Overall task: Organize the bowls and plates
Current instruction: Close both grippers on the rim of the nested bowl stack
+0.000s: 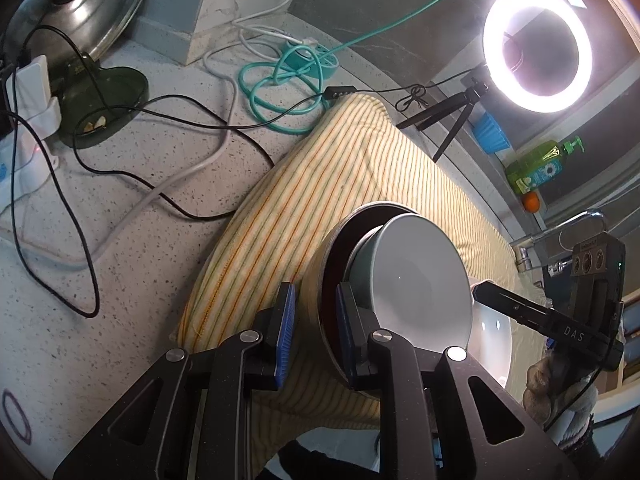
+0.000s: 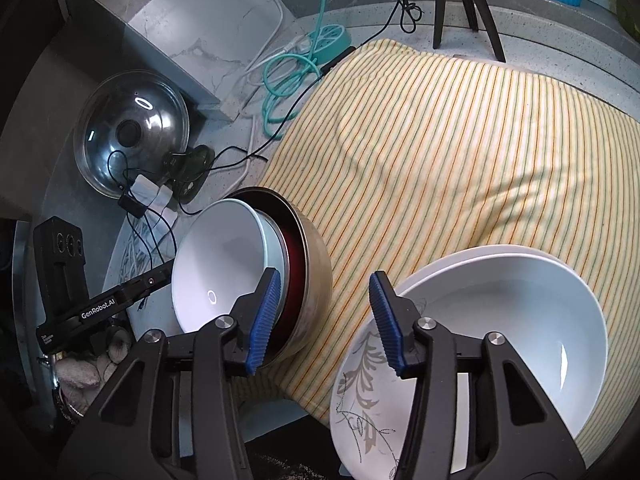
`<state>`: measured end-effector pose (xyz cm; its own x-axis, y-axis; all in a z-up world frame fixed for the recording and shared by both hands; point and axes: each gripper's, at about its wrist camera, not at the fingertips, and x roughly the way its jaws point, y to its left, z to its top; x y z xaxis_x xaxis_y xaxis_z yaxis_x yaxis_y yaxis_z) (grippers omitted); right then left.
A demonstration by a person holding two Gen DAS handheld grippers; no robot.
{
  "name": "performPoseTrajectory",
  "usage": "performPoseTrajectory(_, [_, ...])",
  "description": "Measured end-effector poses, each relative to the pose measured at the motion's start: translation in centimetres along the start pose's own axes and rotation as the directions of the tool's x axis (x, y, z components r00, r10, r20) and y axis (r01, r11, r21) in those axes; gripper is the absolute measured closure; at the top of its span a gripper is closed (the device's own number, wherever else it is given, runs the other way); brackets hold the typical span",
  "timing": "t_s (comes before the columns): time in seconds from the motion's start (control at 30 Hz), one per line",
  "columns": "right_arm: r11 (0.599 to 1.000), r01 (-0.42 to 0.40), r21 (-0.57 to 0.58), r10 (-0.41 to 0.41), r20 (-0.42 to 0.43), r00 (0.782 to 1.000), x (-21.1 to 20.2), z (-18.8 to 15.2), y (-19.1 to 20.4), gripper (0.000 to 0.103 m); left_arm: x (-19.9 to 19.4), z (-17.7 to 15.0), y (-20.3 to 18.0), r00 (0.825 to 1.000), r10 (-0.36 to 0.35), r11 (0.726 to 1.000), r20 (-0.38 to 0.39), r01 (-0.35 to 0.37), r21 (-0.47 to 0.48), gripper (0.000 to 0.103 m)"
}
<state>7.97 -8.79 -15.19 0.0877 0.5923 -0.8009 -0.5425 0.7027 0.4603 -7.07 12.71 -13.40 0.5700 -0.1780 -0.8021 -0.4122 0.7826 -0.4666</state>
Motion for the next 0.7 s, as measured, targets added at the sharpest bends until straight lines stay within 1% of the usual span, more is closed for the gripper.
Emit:
performPoseTrajectory(0.07, [1.0, 0.004, -0.004, -0.004, -0.009, 1.0, 0.3, 0.0, 0.1, 0.061, 0.2, -0.1, 0.1, 1.0, -0.001, 1.0, -0.005, 0.001, -0.004, 0.084])
performPoseTrajectory(0.13, [1.0, 0.007, -0.006, -0.008, -0.019, 1.0, 0.7, -0.1, 0.1, 0.07, 0.3, -0.2, 0.1, 1.0, -0.002, 1.0, -0.008, 0.002, -0.006, 0.084])
performPoseTrajectory(0.2, [1.0, 0.011, -0.007, -0.011, -0.027, 1.0, 1.0, -0.1, 0.1, 0.073, 0.3, -0.2, 0.1, 1.0, -0.002, 1.0, -0.006, 0.002, -0.006, 0.084])
performPoseTrajectory(0.47, [1.0, 0.012, -0.008, -0.012, -0.043, 0.999, 1.7, -0.1, 0.1, 0.076, 0.5, -0.2, 0.6, 1.0, -0.001, 1.0, -0.014, 0.0, -0.016, 0.084])
performPoseTrajectory(0.6, [1.0, 0.005, -0.013, -0.006, -0.053, 0.999, 2.1, -0.1, 0.4, 0.082, 0.7, -0.2, 0.6, 1.0, -0.002, 1.0, -0.015, 0.002, -0.017, 0.084])
performPoseTrajectory(0.7, [1.0, 0.007, -0.021, -0.009, -0.066, 0.998, 2.6, -0.1, 0.6, 0.083, 1.1, -0.2, 0.6, 1.0, -0.005, 1.0, -0.026, 0.005, -0.015, 0.084])
